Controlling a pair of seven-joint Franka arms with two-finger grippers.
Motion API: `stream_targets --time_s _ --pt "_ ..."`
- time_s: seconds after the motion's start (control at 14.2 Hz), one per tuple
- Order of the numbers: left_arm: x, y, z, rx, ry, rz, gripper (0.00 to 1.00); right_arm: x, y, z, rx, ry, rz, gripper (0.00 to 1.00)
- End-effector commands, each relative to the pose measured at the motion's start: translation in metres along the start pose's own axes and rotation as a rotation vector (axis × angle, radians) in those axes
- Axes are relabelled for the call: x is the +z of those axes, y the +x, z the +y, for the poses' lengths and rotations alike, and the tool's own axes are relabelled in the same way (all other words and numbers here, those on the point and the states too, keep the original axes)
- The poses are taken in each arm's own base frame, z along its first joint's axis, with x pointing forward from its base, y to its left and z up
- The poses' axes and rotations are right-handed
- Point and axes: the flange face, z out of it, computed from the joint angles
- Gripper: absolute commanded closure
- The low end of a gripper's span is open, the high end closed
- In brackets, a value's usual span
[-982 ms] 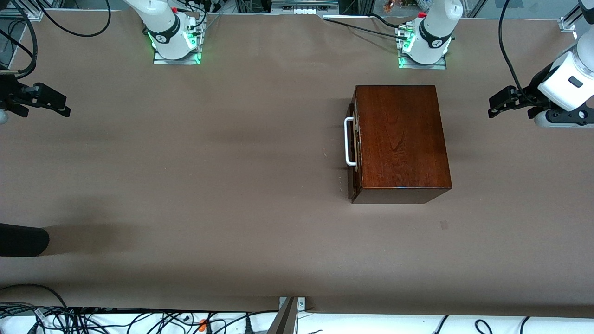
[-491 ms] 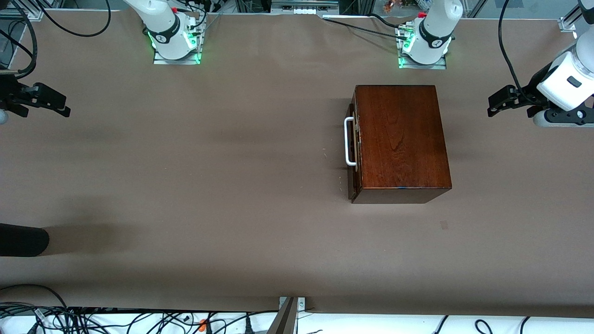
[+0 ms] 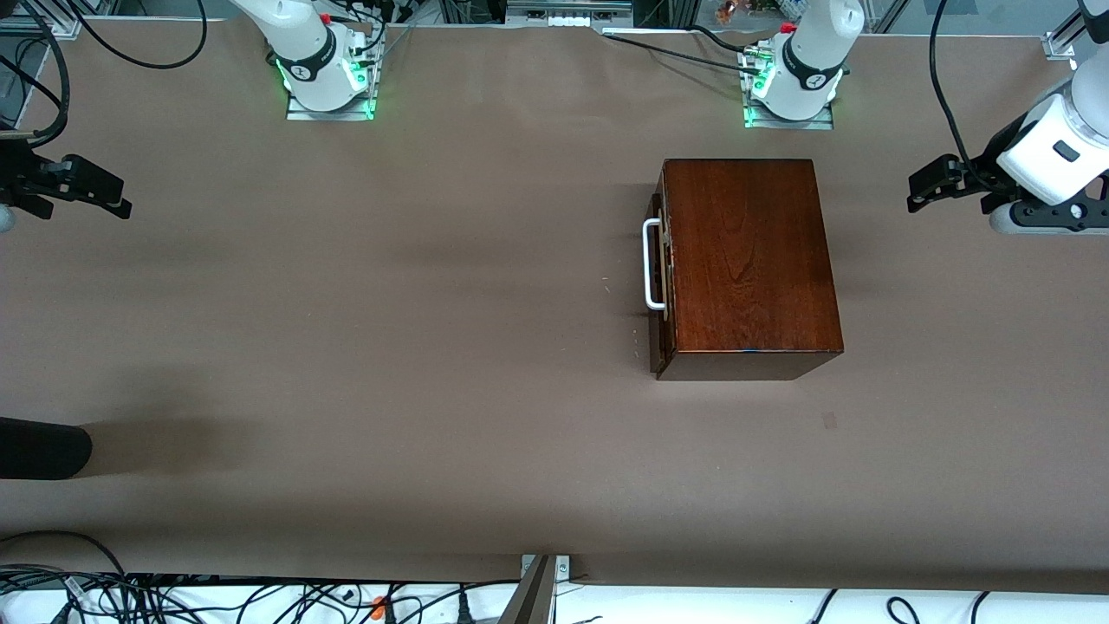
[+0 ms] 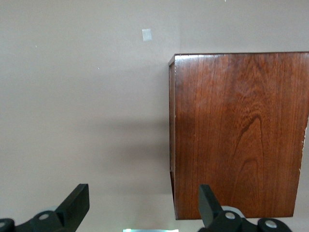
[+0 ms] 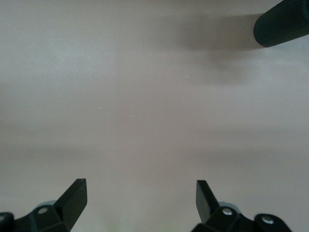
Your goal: Open drawer, take yellow block, close drawer
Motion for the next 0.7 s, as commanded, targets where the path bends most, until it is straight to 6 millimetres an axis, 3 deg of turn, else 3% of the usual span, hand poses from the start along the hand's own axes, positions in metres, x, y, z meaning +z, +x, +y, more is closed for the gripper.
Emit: stream_targets --time_s 0.0,0.28,0.63 --pt "0.004 0.010 0.001 -0.004 -0.009 -0.039 0.00 -0.006 -0.008 0.002 -0.015 0.017 0.015 0.00" --pt "0.010 0.014 -0.007 0.041 -0.012 -0.049 0.00 -0.006 -0.008 0.003 -0.012 0.015 0.015 0.00" --pt "0.010 0.013 0.004 0.060 -0.011 -0.051 0.00 -0.006 -0.008 0.002 -0.015 0.015 0.015 0.00"
